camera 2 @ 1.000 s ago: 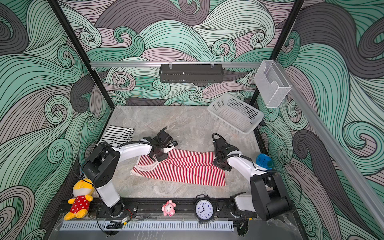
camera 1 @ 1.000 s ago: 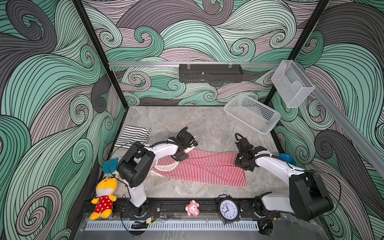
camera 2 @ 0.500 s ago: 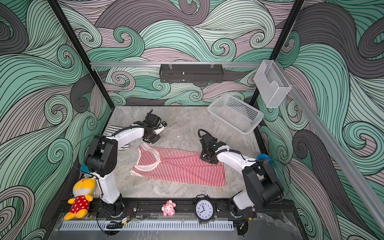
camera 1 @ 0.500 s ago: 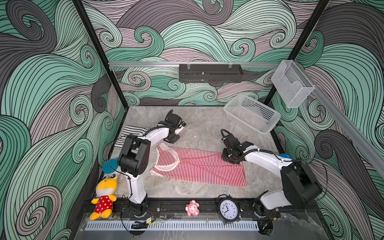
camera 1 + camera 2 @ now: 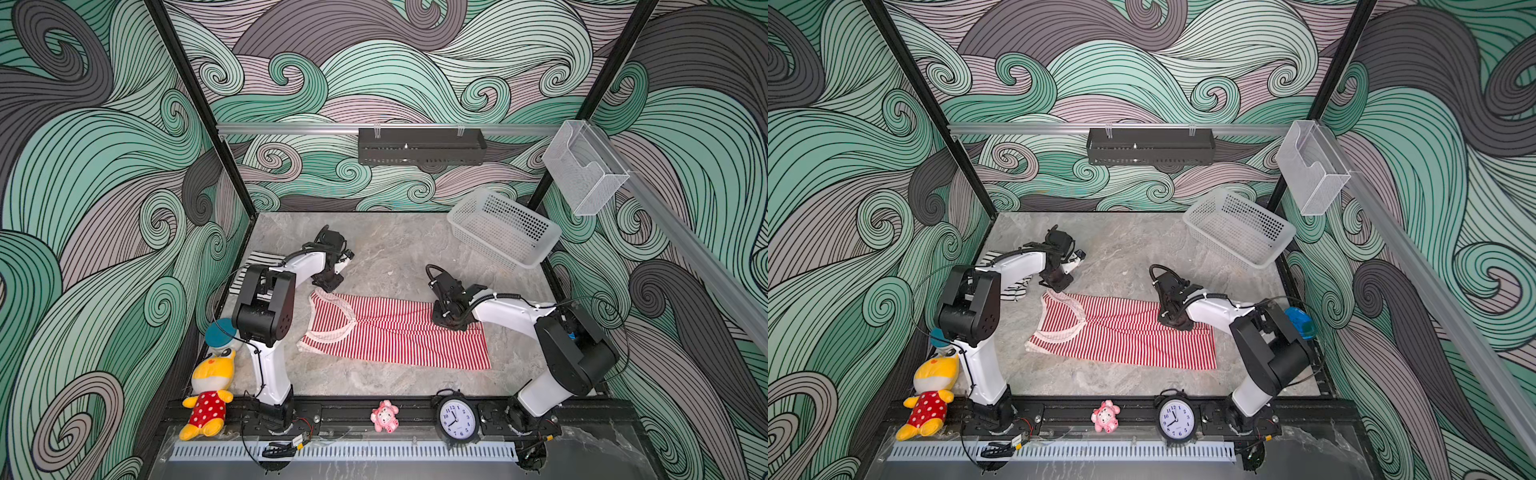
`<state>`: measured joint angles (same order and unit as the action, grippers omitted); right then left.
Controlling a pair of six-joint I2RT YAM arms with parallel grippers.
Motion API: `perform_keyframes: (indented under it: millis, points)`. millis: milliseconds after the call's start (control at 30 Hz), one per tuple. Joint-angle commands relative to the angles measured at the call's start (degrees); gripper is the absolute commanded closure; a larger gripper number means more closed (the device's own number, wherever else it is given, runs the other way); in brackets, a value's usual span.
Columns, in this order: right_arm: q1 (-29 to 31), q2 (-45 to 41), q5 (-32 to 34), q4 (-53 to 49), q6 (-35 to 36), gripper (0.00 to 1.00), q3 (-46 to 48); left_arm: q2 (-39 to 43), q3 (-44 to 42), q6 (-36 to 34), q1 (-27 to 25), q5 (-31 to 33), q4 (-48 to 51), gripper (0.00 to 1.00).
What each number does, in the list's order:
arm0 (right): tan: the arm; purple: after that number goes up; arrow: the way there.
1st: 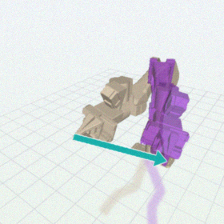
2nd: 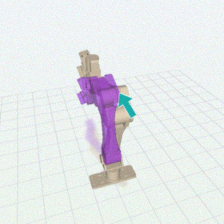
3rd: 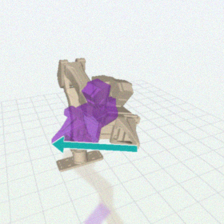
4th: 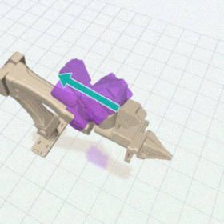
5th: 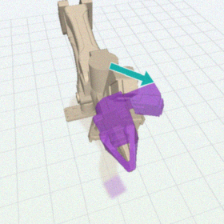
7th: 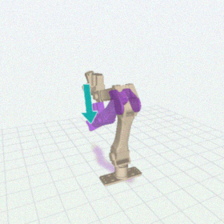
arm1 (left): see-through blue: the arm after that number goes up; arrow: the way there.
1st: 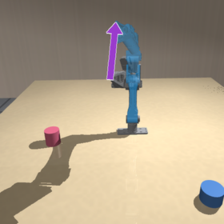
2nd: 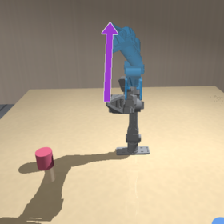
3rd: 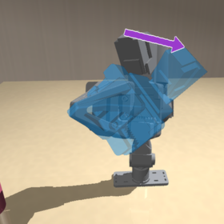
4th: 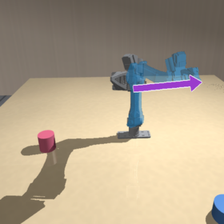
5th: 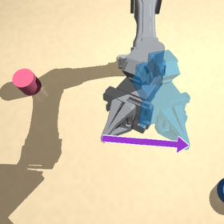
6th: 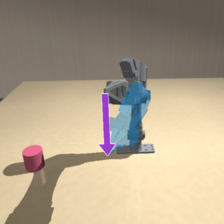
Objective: Fold and stack the tank tops
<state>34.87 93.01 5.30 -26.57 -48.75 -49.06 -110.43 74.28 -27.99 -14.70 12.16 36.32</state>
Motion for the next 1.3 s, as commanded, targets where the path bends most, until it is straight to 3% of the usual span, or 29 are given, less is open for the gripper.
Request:
perform_keyframes:
  millis: [0,533,1000,1100,1267]
  points:
    - [0.6,0.8,-0.4,0.1,-1.9,0.74,1.4,2.2,-2.1,-0.4,0.0,-1.5,2.2,0.56]
    - [0.5,1.2,-0.3,0.4,-2.3,0.74,3.4,16.8,-18.0,1.3,0.5,1.5,-3.5,0.57]
    - [-3.9,-6.2,1.1,-3.7,-0.3,0.74,7.8,6.3,-19.8,-1.4,2.7,13.0,-13.6,0.60]
    - [-5.1,-7.5,0.3,-4.0,0.1,0.74,9.6,5.3,-18.2,-2.2,2.8,12.4,-13.0,0.60]
    - [-4.5,-6.9,-0.5,-3.6,-0.4,0.74,11.1,-1.2,-7.7,-2.5,2.3,8.8,-6.1,0.60]
